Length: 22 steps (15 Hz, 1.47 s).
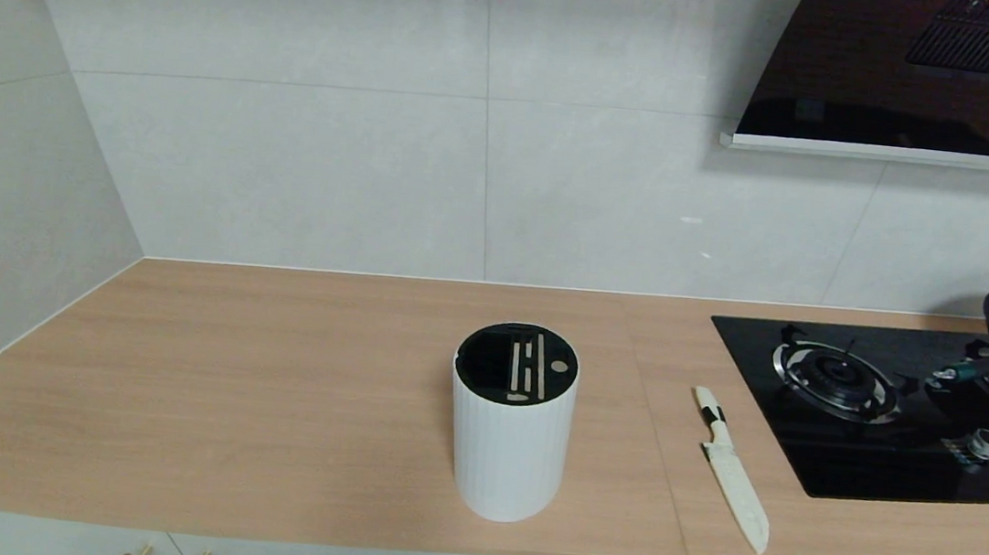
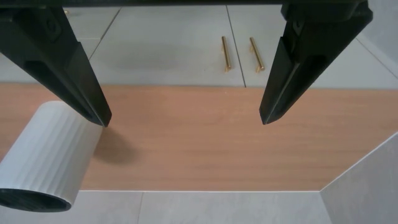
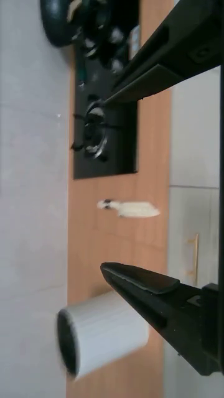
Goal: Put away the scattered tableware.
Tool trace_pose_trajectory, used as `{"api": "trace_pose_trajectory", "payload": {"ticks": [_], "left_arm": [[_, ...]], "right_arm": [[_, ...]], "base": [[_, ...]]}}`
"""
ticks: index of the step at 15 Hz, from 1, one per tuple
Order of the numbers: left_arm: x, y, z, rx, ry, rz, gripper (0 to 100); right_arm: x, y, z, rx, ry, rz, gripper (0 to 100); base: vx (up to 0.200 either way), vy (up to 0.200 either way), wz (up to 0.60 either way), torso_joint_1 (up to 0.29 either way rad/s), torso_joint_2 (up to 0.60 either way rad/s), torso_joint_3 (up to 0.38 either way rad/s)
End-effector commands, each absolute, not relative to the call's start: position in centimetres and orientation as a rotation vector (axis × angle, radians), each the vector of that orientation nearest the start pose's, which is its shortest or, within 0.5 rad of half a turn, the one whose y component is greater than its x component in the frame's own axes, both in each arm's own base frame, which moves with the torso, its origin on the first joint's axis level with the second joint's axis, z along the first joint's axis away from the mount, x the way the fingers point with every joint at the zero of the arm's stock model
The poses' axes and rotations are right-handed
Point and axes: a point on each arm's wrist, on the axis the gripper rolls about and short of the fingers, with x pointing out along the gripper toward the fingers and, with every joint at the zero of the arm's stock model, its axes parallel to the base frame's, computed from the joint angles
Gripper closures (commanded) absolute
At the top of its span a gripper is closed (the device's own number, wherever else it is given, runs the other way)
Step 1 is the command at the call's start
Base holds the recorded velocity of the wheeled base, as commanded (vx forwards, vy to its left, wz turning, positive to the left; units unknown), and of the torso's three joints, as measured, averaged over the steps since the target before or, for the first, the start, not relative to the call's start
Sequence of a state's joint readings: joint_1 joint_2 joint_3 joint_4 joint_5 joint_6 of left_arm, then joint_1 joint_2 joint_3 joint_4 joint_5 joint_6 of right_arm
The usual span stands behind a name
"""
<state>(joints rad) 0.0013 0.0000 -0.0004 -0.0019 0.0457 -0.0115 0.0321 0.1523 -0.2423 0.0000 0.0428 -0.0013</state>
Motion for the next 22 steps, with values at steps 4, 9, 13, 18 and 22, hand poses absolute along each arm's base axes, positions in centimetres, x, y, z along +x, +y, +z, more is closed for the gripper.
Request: {"api": "trace_pose_trajectory", "payload": {"ticks": [4,9,13,18,22], "left_arm": [[-2.3,0.1,7.6,-0.012,-0.002,0.048,0],[-2.3,0.1,7.6,-0.012,-0.002,0.048,0],[-2.3,0.1,7.6,-0.012,-0.003,0.048,0],[-2.3,0.1,7.6,-0.012,-0.002,0.048,0],[-2.3,0.1,7.6,-0.012,-0.003,0.048,0]], "right_arm": [[13.6,1.5,21.8,0.007,0.317,0.172,0],[22.9,3.0,19.2,-0.003,0.477,0.176,0],[29.2,3.9,14.2,-0.015,0.61,0.176,0],[32.9,4.7,7.3,-0.044,0.711,0.132,0],[34.7,4.9,3.0,-0.055,0.724,0.109,0]], "base": [[0.0,0.0,0.0,0.0,0.0,0.0],[0.0,0.0,0.0,0.0,0.0,0.0],[0.0,0.0,0.0,0.0,0.0,0.0],[0.0,0.0,0.0,0.0,0.0,0.0],[0.0,0.0,0.0,0.0,0.0,0.0]]}}
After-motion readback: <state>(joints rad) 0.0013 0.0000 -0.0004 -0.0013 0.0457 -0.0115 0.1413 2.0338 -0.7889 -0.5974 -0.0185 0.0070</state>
